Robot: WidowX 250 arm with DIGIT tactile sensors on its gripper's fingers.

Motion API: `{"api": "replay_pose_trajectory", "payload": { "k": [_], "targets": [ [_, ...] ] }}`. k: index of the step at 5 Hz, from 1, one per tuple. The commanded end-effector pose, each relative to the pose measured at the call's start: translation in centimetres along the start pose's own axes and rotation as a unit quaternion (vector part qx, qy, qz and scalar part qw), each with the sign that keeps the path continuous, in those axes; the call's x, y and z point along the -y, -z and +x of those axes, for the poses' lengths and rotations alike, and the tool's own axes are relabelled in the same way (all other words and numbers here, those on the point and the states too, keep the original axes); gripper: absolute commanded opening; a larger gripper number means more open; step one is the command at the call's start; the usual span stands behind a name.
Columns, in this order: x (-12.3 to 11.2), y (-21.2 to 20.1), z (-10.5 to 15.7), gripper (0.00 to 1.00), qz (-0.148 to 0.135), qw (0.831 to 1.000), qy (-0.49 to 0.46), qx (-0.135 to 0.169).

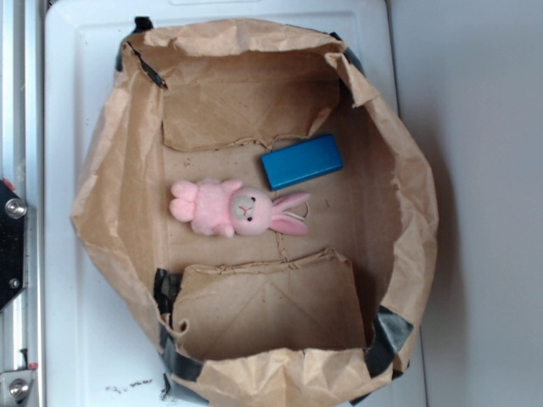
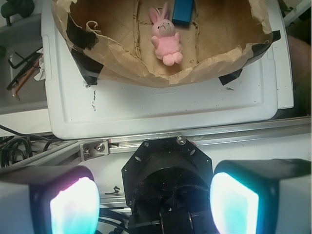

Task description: Grab the pink bunny.

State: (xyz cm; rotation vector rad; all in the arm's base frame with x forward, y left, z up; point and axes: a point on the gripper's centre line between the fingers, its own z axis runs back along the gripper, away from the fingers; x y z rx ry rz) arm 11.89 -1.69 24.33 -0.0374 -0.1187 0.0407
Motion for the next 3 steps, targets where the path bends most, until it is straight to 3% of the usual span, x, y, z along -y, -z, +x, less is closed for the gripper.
{"api": "replay_pose_trajectory", "payload": {
  "k": [1,2,3],
  "targets": [
    [0.0,0.0,0.0,1.00,0.000,1.000,0.000,0.000],
    [-0.4,0.7,2.8,1.00,0.021,0.999,-0.035,0.011],
    [-0.4,1.4,4.0,1.00,0.025,0.998,-0.048,0.018]
  ]
}}
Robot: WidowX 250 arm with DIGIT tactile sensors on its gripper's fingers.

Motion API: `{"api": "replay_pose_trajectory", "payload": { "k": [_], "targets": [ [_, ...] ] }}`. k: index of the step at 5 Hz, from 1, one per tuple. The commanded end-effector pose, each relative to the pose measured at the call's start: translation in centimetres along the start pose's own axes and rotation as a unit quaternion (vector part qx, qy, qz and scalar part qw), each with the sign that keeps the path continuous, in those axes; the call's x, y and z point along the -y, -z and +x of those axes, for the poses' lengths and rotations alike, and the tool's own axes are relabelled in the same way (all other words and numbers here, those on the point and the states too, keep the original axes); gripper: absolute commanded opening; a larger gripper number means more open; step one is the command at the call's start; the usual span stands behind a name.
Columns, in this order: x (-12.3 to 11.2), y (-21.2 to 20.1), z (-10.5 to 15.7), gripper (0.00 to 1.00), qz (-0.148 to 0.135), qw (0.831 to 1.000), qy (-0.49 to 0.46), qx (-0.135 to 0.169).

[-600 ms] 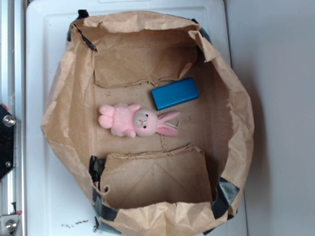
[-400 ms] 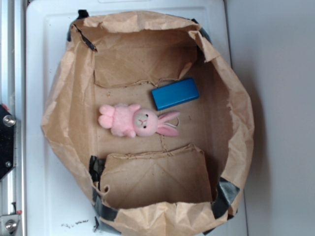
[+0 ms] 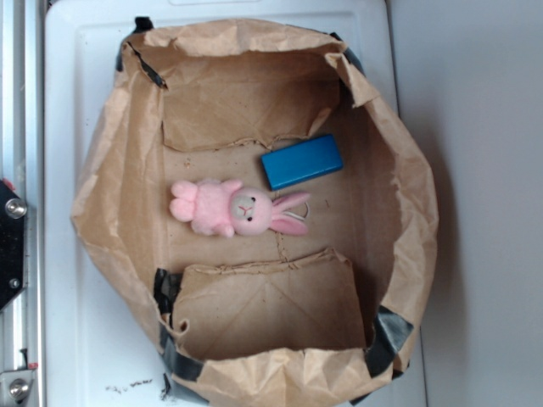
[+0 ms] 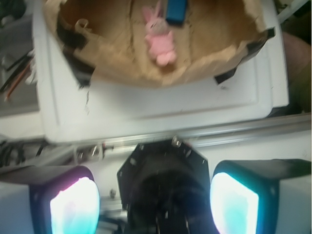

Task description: Grab the pink bunny.

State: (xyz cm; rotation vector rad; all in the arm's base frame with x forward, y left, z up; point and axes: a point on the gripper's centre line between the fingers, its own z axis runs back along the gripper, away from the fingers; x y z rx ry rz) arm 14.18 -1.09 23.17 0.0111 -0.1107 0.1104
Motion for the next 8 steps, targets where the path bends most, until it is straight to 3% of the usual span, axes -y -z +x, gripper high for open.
{"api": "replay_pose_trajectory", "payload": {
  "k": [1,2,3,4,8],
  "targets": [
    [-0.7,1.0,4.2,1.00,-0.004,0.998,-0.014,0.054],
    [-1.7,3.5,5.9,1.00,0.011,0.995,-0.017,0.098],
    [-2.2,5.7,6.9,1.00,-0.007,0.996,-0.015,0.092],
    [-2.5,7.9,8.3,1.00,-0.011,0.998,-0.017,0.061],
    [-2.5,7.9,8.3,1.00,-0.011,0.998,-0.017,0.061]
  ]
}}
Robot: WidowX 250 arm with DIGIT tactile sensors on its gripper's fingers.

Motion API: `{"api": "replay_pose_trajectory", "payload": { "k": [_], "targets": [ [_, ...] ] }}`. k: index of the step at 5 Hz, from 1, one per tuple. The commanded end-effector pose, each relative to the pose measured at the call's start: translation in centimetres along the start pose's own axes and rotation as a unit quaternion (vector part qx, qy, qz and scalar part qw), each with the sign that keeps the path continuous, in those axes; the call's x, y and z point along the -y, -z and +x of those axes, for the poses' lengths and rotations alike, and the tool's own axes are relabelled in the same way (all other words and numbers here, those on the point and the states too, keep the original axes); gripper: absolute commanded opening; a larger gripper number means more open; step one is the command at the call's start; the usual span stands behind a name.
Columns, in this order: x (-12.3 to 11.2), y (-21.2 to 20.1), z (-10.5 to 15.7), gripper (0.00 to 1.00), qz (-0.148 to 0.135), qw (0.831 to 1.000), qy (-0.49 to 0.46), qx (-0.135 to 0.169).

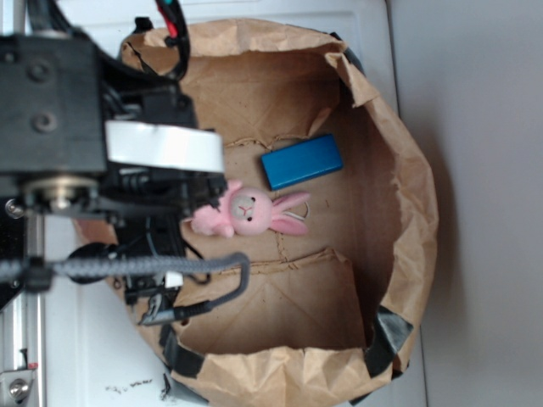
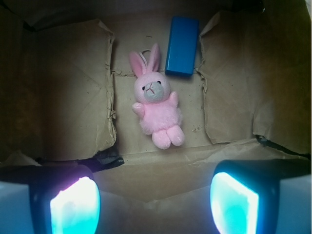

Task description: Grab the pink bunny.

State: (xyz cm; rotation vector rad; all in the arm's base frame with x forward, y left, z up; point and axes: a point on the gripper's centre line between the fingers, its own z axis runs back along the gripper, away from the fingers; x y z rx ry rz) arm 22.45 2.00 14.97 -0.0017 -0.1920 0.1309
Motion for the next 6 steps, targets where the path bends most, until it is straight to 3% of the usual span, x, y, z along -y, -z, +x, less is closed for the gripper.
{"api": "replay_pose_trajectory", "payload": {
  "k": [1,4,5,6],
  "targets": [
    [-0.4,-1.2,0.8,1.00,-0.003,1.000,-0.006,0.021],
    [-1.9,2.1,2.7,1.00,-0.013,1.000,0.001,0.007],
    [-2.5,3.1,4.4,1.00,0.002,1.000,-0.012,0.011],
    [-2.1,3.7,4.4,1.00,0.003,1.000,0.002,0.007]
  ]
}}
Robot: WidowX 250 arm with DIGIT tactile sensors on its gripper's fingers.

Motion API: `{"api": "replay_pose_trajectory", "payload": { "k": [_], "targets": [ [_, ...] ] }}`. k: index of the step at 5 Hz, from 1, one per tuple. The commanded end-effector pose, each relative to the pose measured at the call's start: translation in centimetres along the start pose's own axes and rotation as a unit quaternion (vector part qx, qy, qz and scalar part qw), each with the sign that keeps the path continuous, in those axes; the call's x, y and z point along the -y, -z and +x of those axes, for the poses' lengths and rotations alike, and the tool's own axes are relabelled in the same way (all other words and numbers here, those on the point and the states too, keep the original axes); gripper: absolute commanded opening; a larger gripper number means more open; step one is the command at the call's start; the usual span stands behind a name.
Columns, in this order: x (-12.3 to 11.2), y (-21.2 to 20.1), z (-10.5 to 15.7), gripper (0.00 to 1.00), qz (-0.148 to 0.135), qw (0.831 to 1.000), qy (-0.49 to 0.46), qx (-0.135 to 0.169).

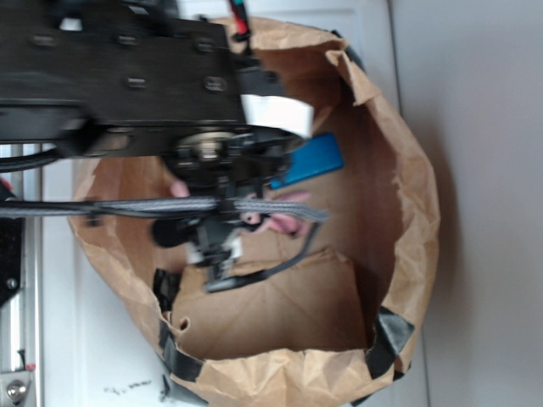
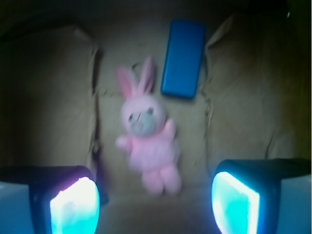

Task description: Grab the pink bunny.

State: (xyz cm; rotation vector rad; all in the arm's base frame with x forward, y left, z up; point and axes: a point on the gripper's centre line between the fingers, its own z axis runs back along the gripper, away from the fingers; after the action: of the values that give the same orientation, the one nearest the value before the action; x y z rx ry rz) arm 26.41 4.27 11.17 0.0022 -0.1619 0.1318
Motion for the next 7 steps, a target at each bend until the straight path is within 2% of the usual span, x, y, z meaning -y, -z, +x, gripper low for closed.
{"api": "replay_pose_trajectory", "payload": {
  "k": [1,2,3,5,7],
  "targets": [
    [0.3,-0.3,1.3,1.00,0.004,0.999,0.020,0.026],
    [1.0,1.6,1.9,1.00,0.014,0.999,0.028,0.027],
    [2.1,2.7,1.3,1.00,0.012,0.998,0.037,0.047],
    [4.2,4.6,-0.7,1.00,0.001,0.998,0.052,0.036],
    [4.7,6.3,-2.2,1.00,-0.014,0.999,0.048,0.021]
  ]
}}
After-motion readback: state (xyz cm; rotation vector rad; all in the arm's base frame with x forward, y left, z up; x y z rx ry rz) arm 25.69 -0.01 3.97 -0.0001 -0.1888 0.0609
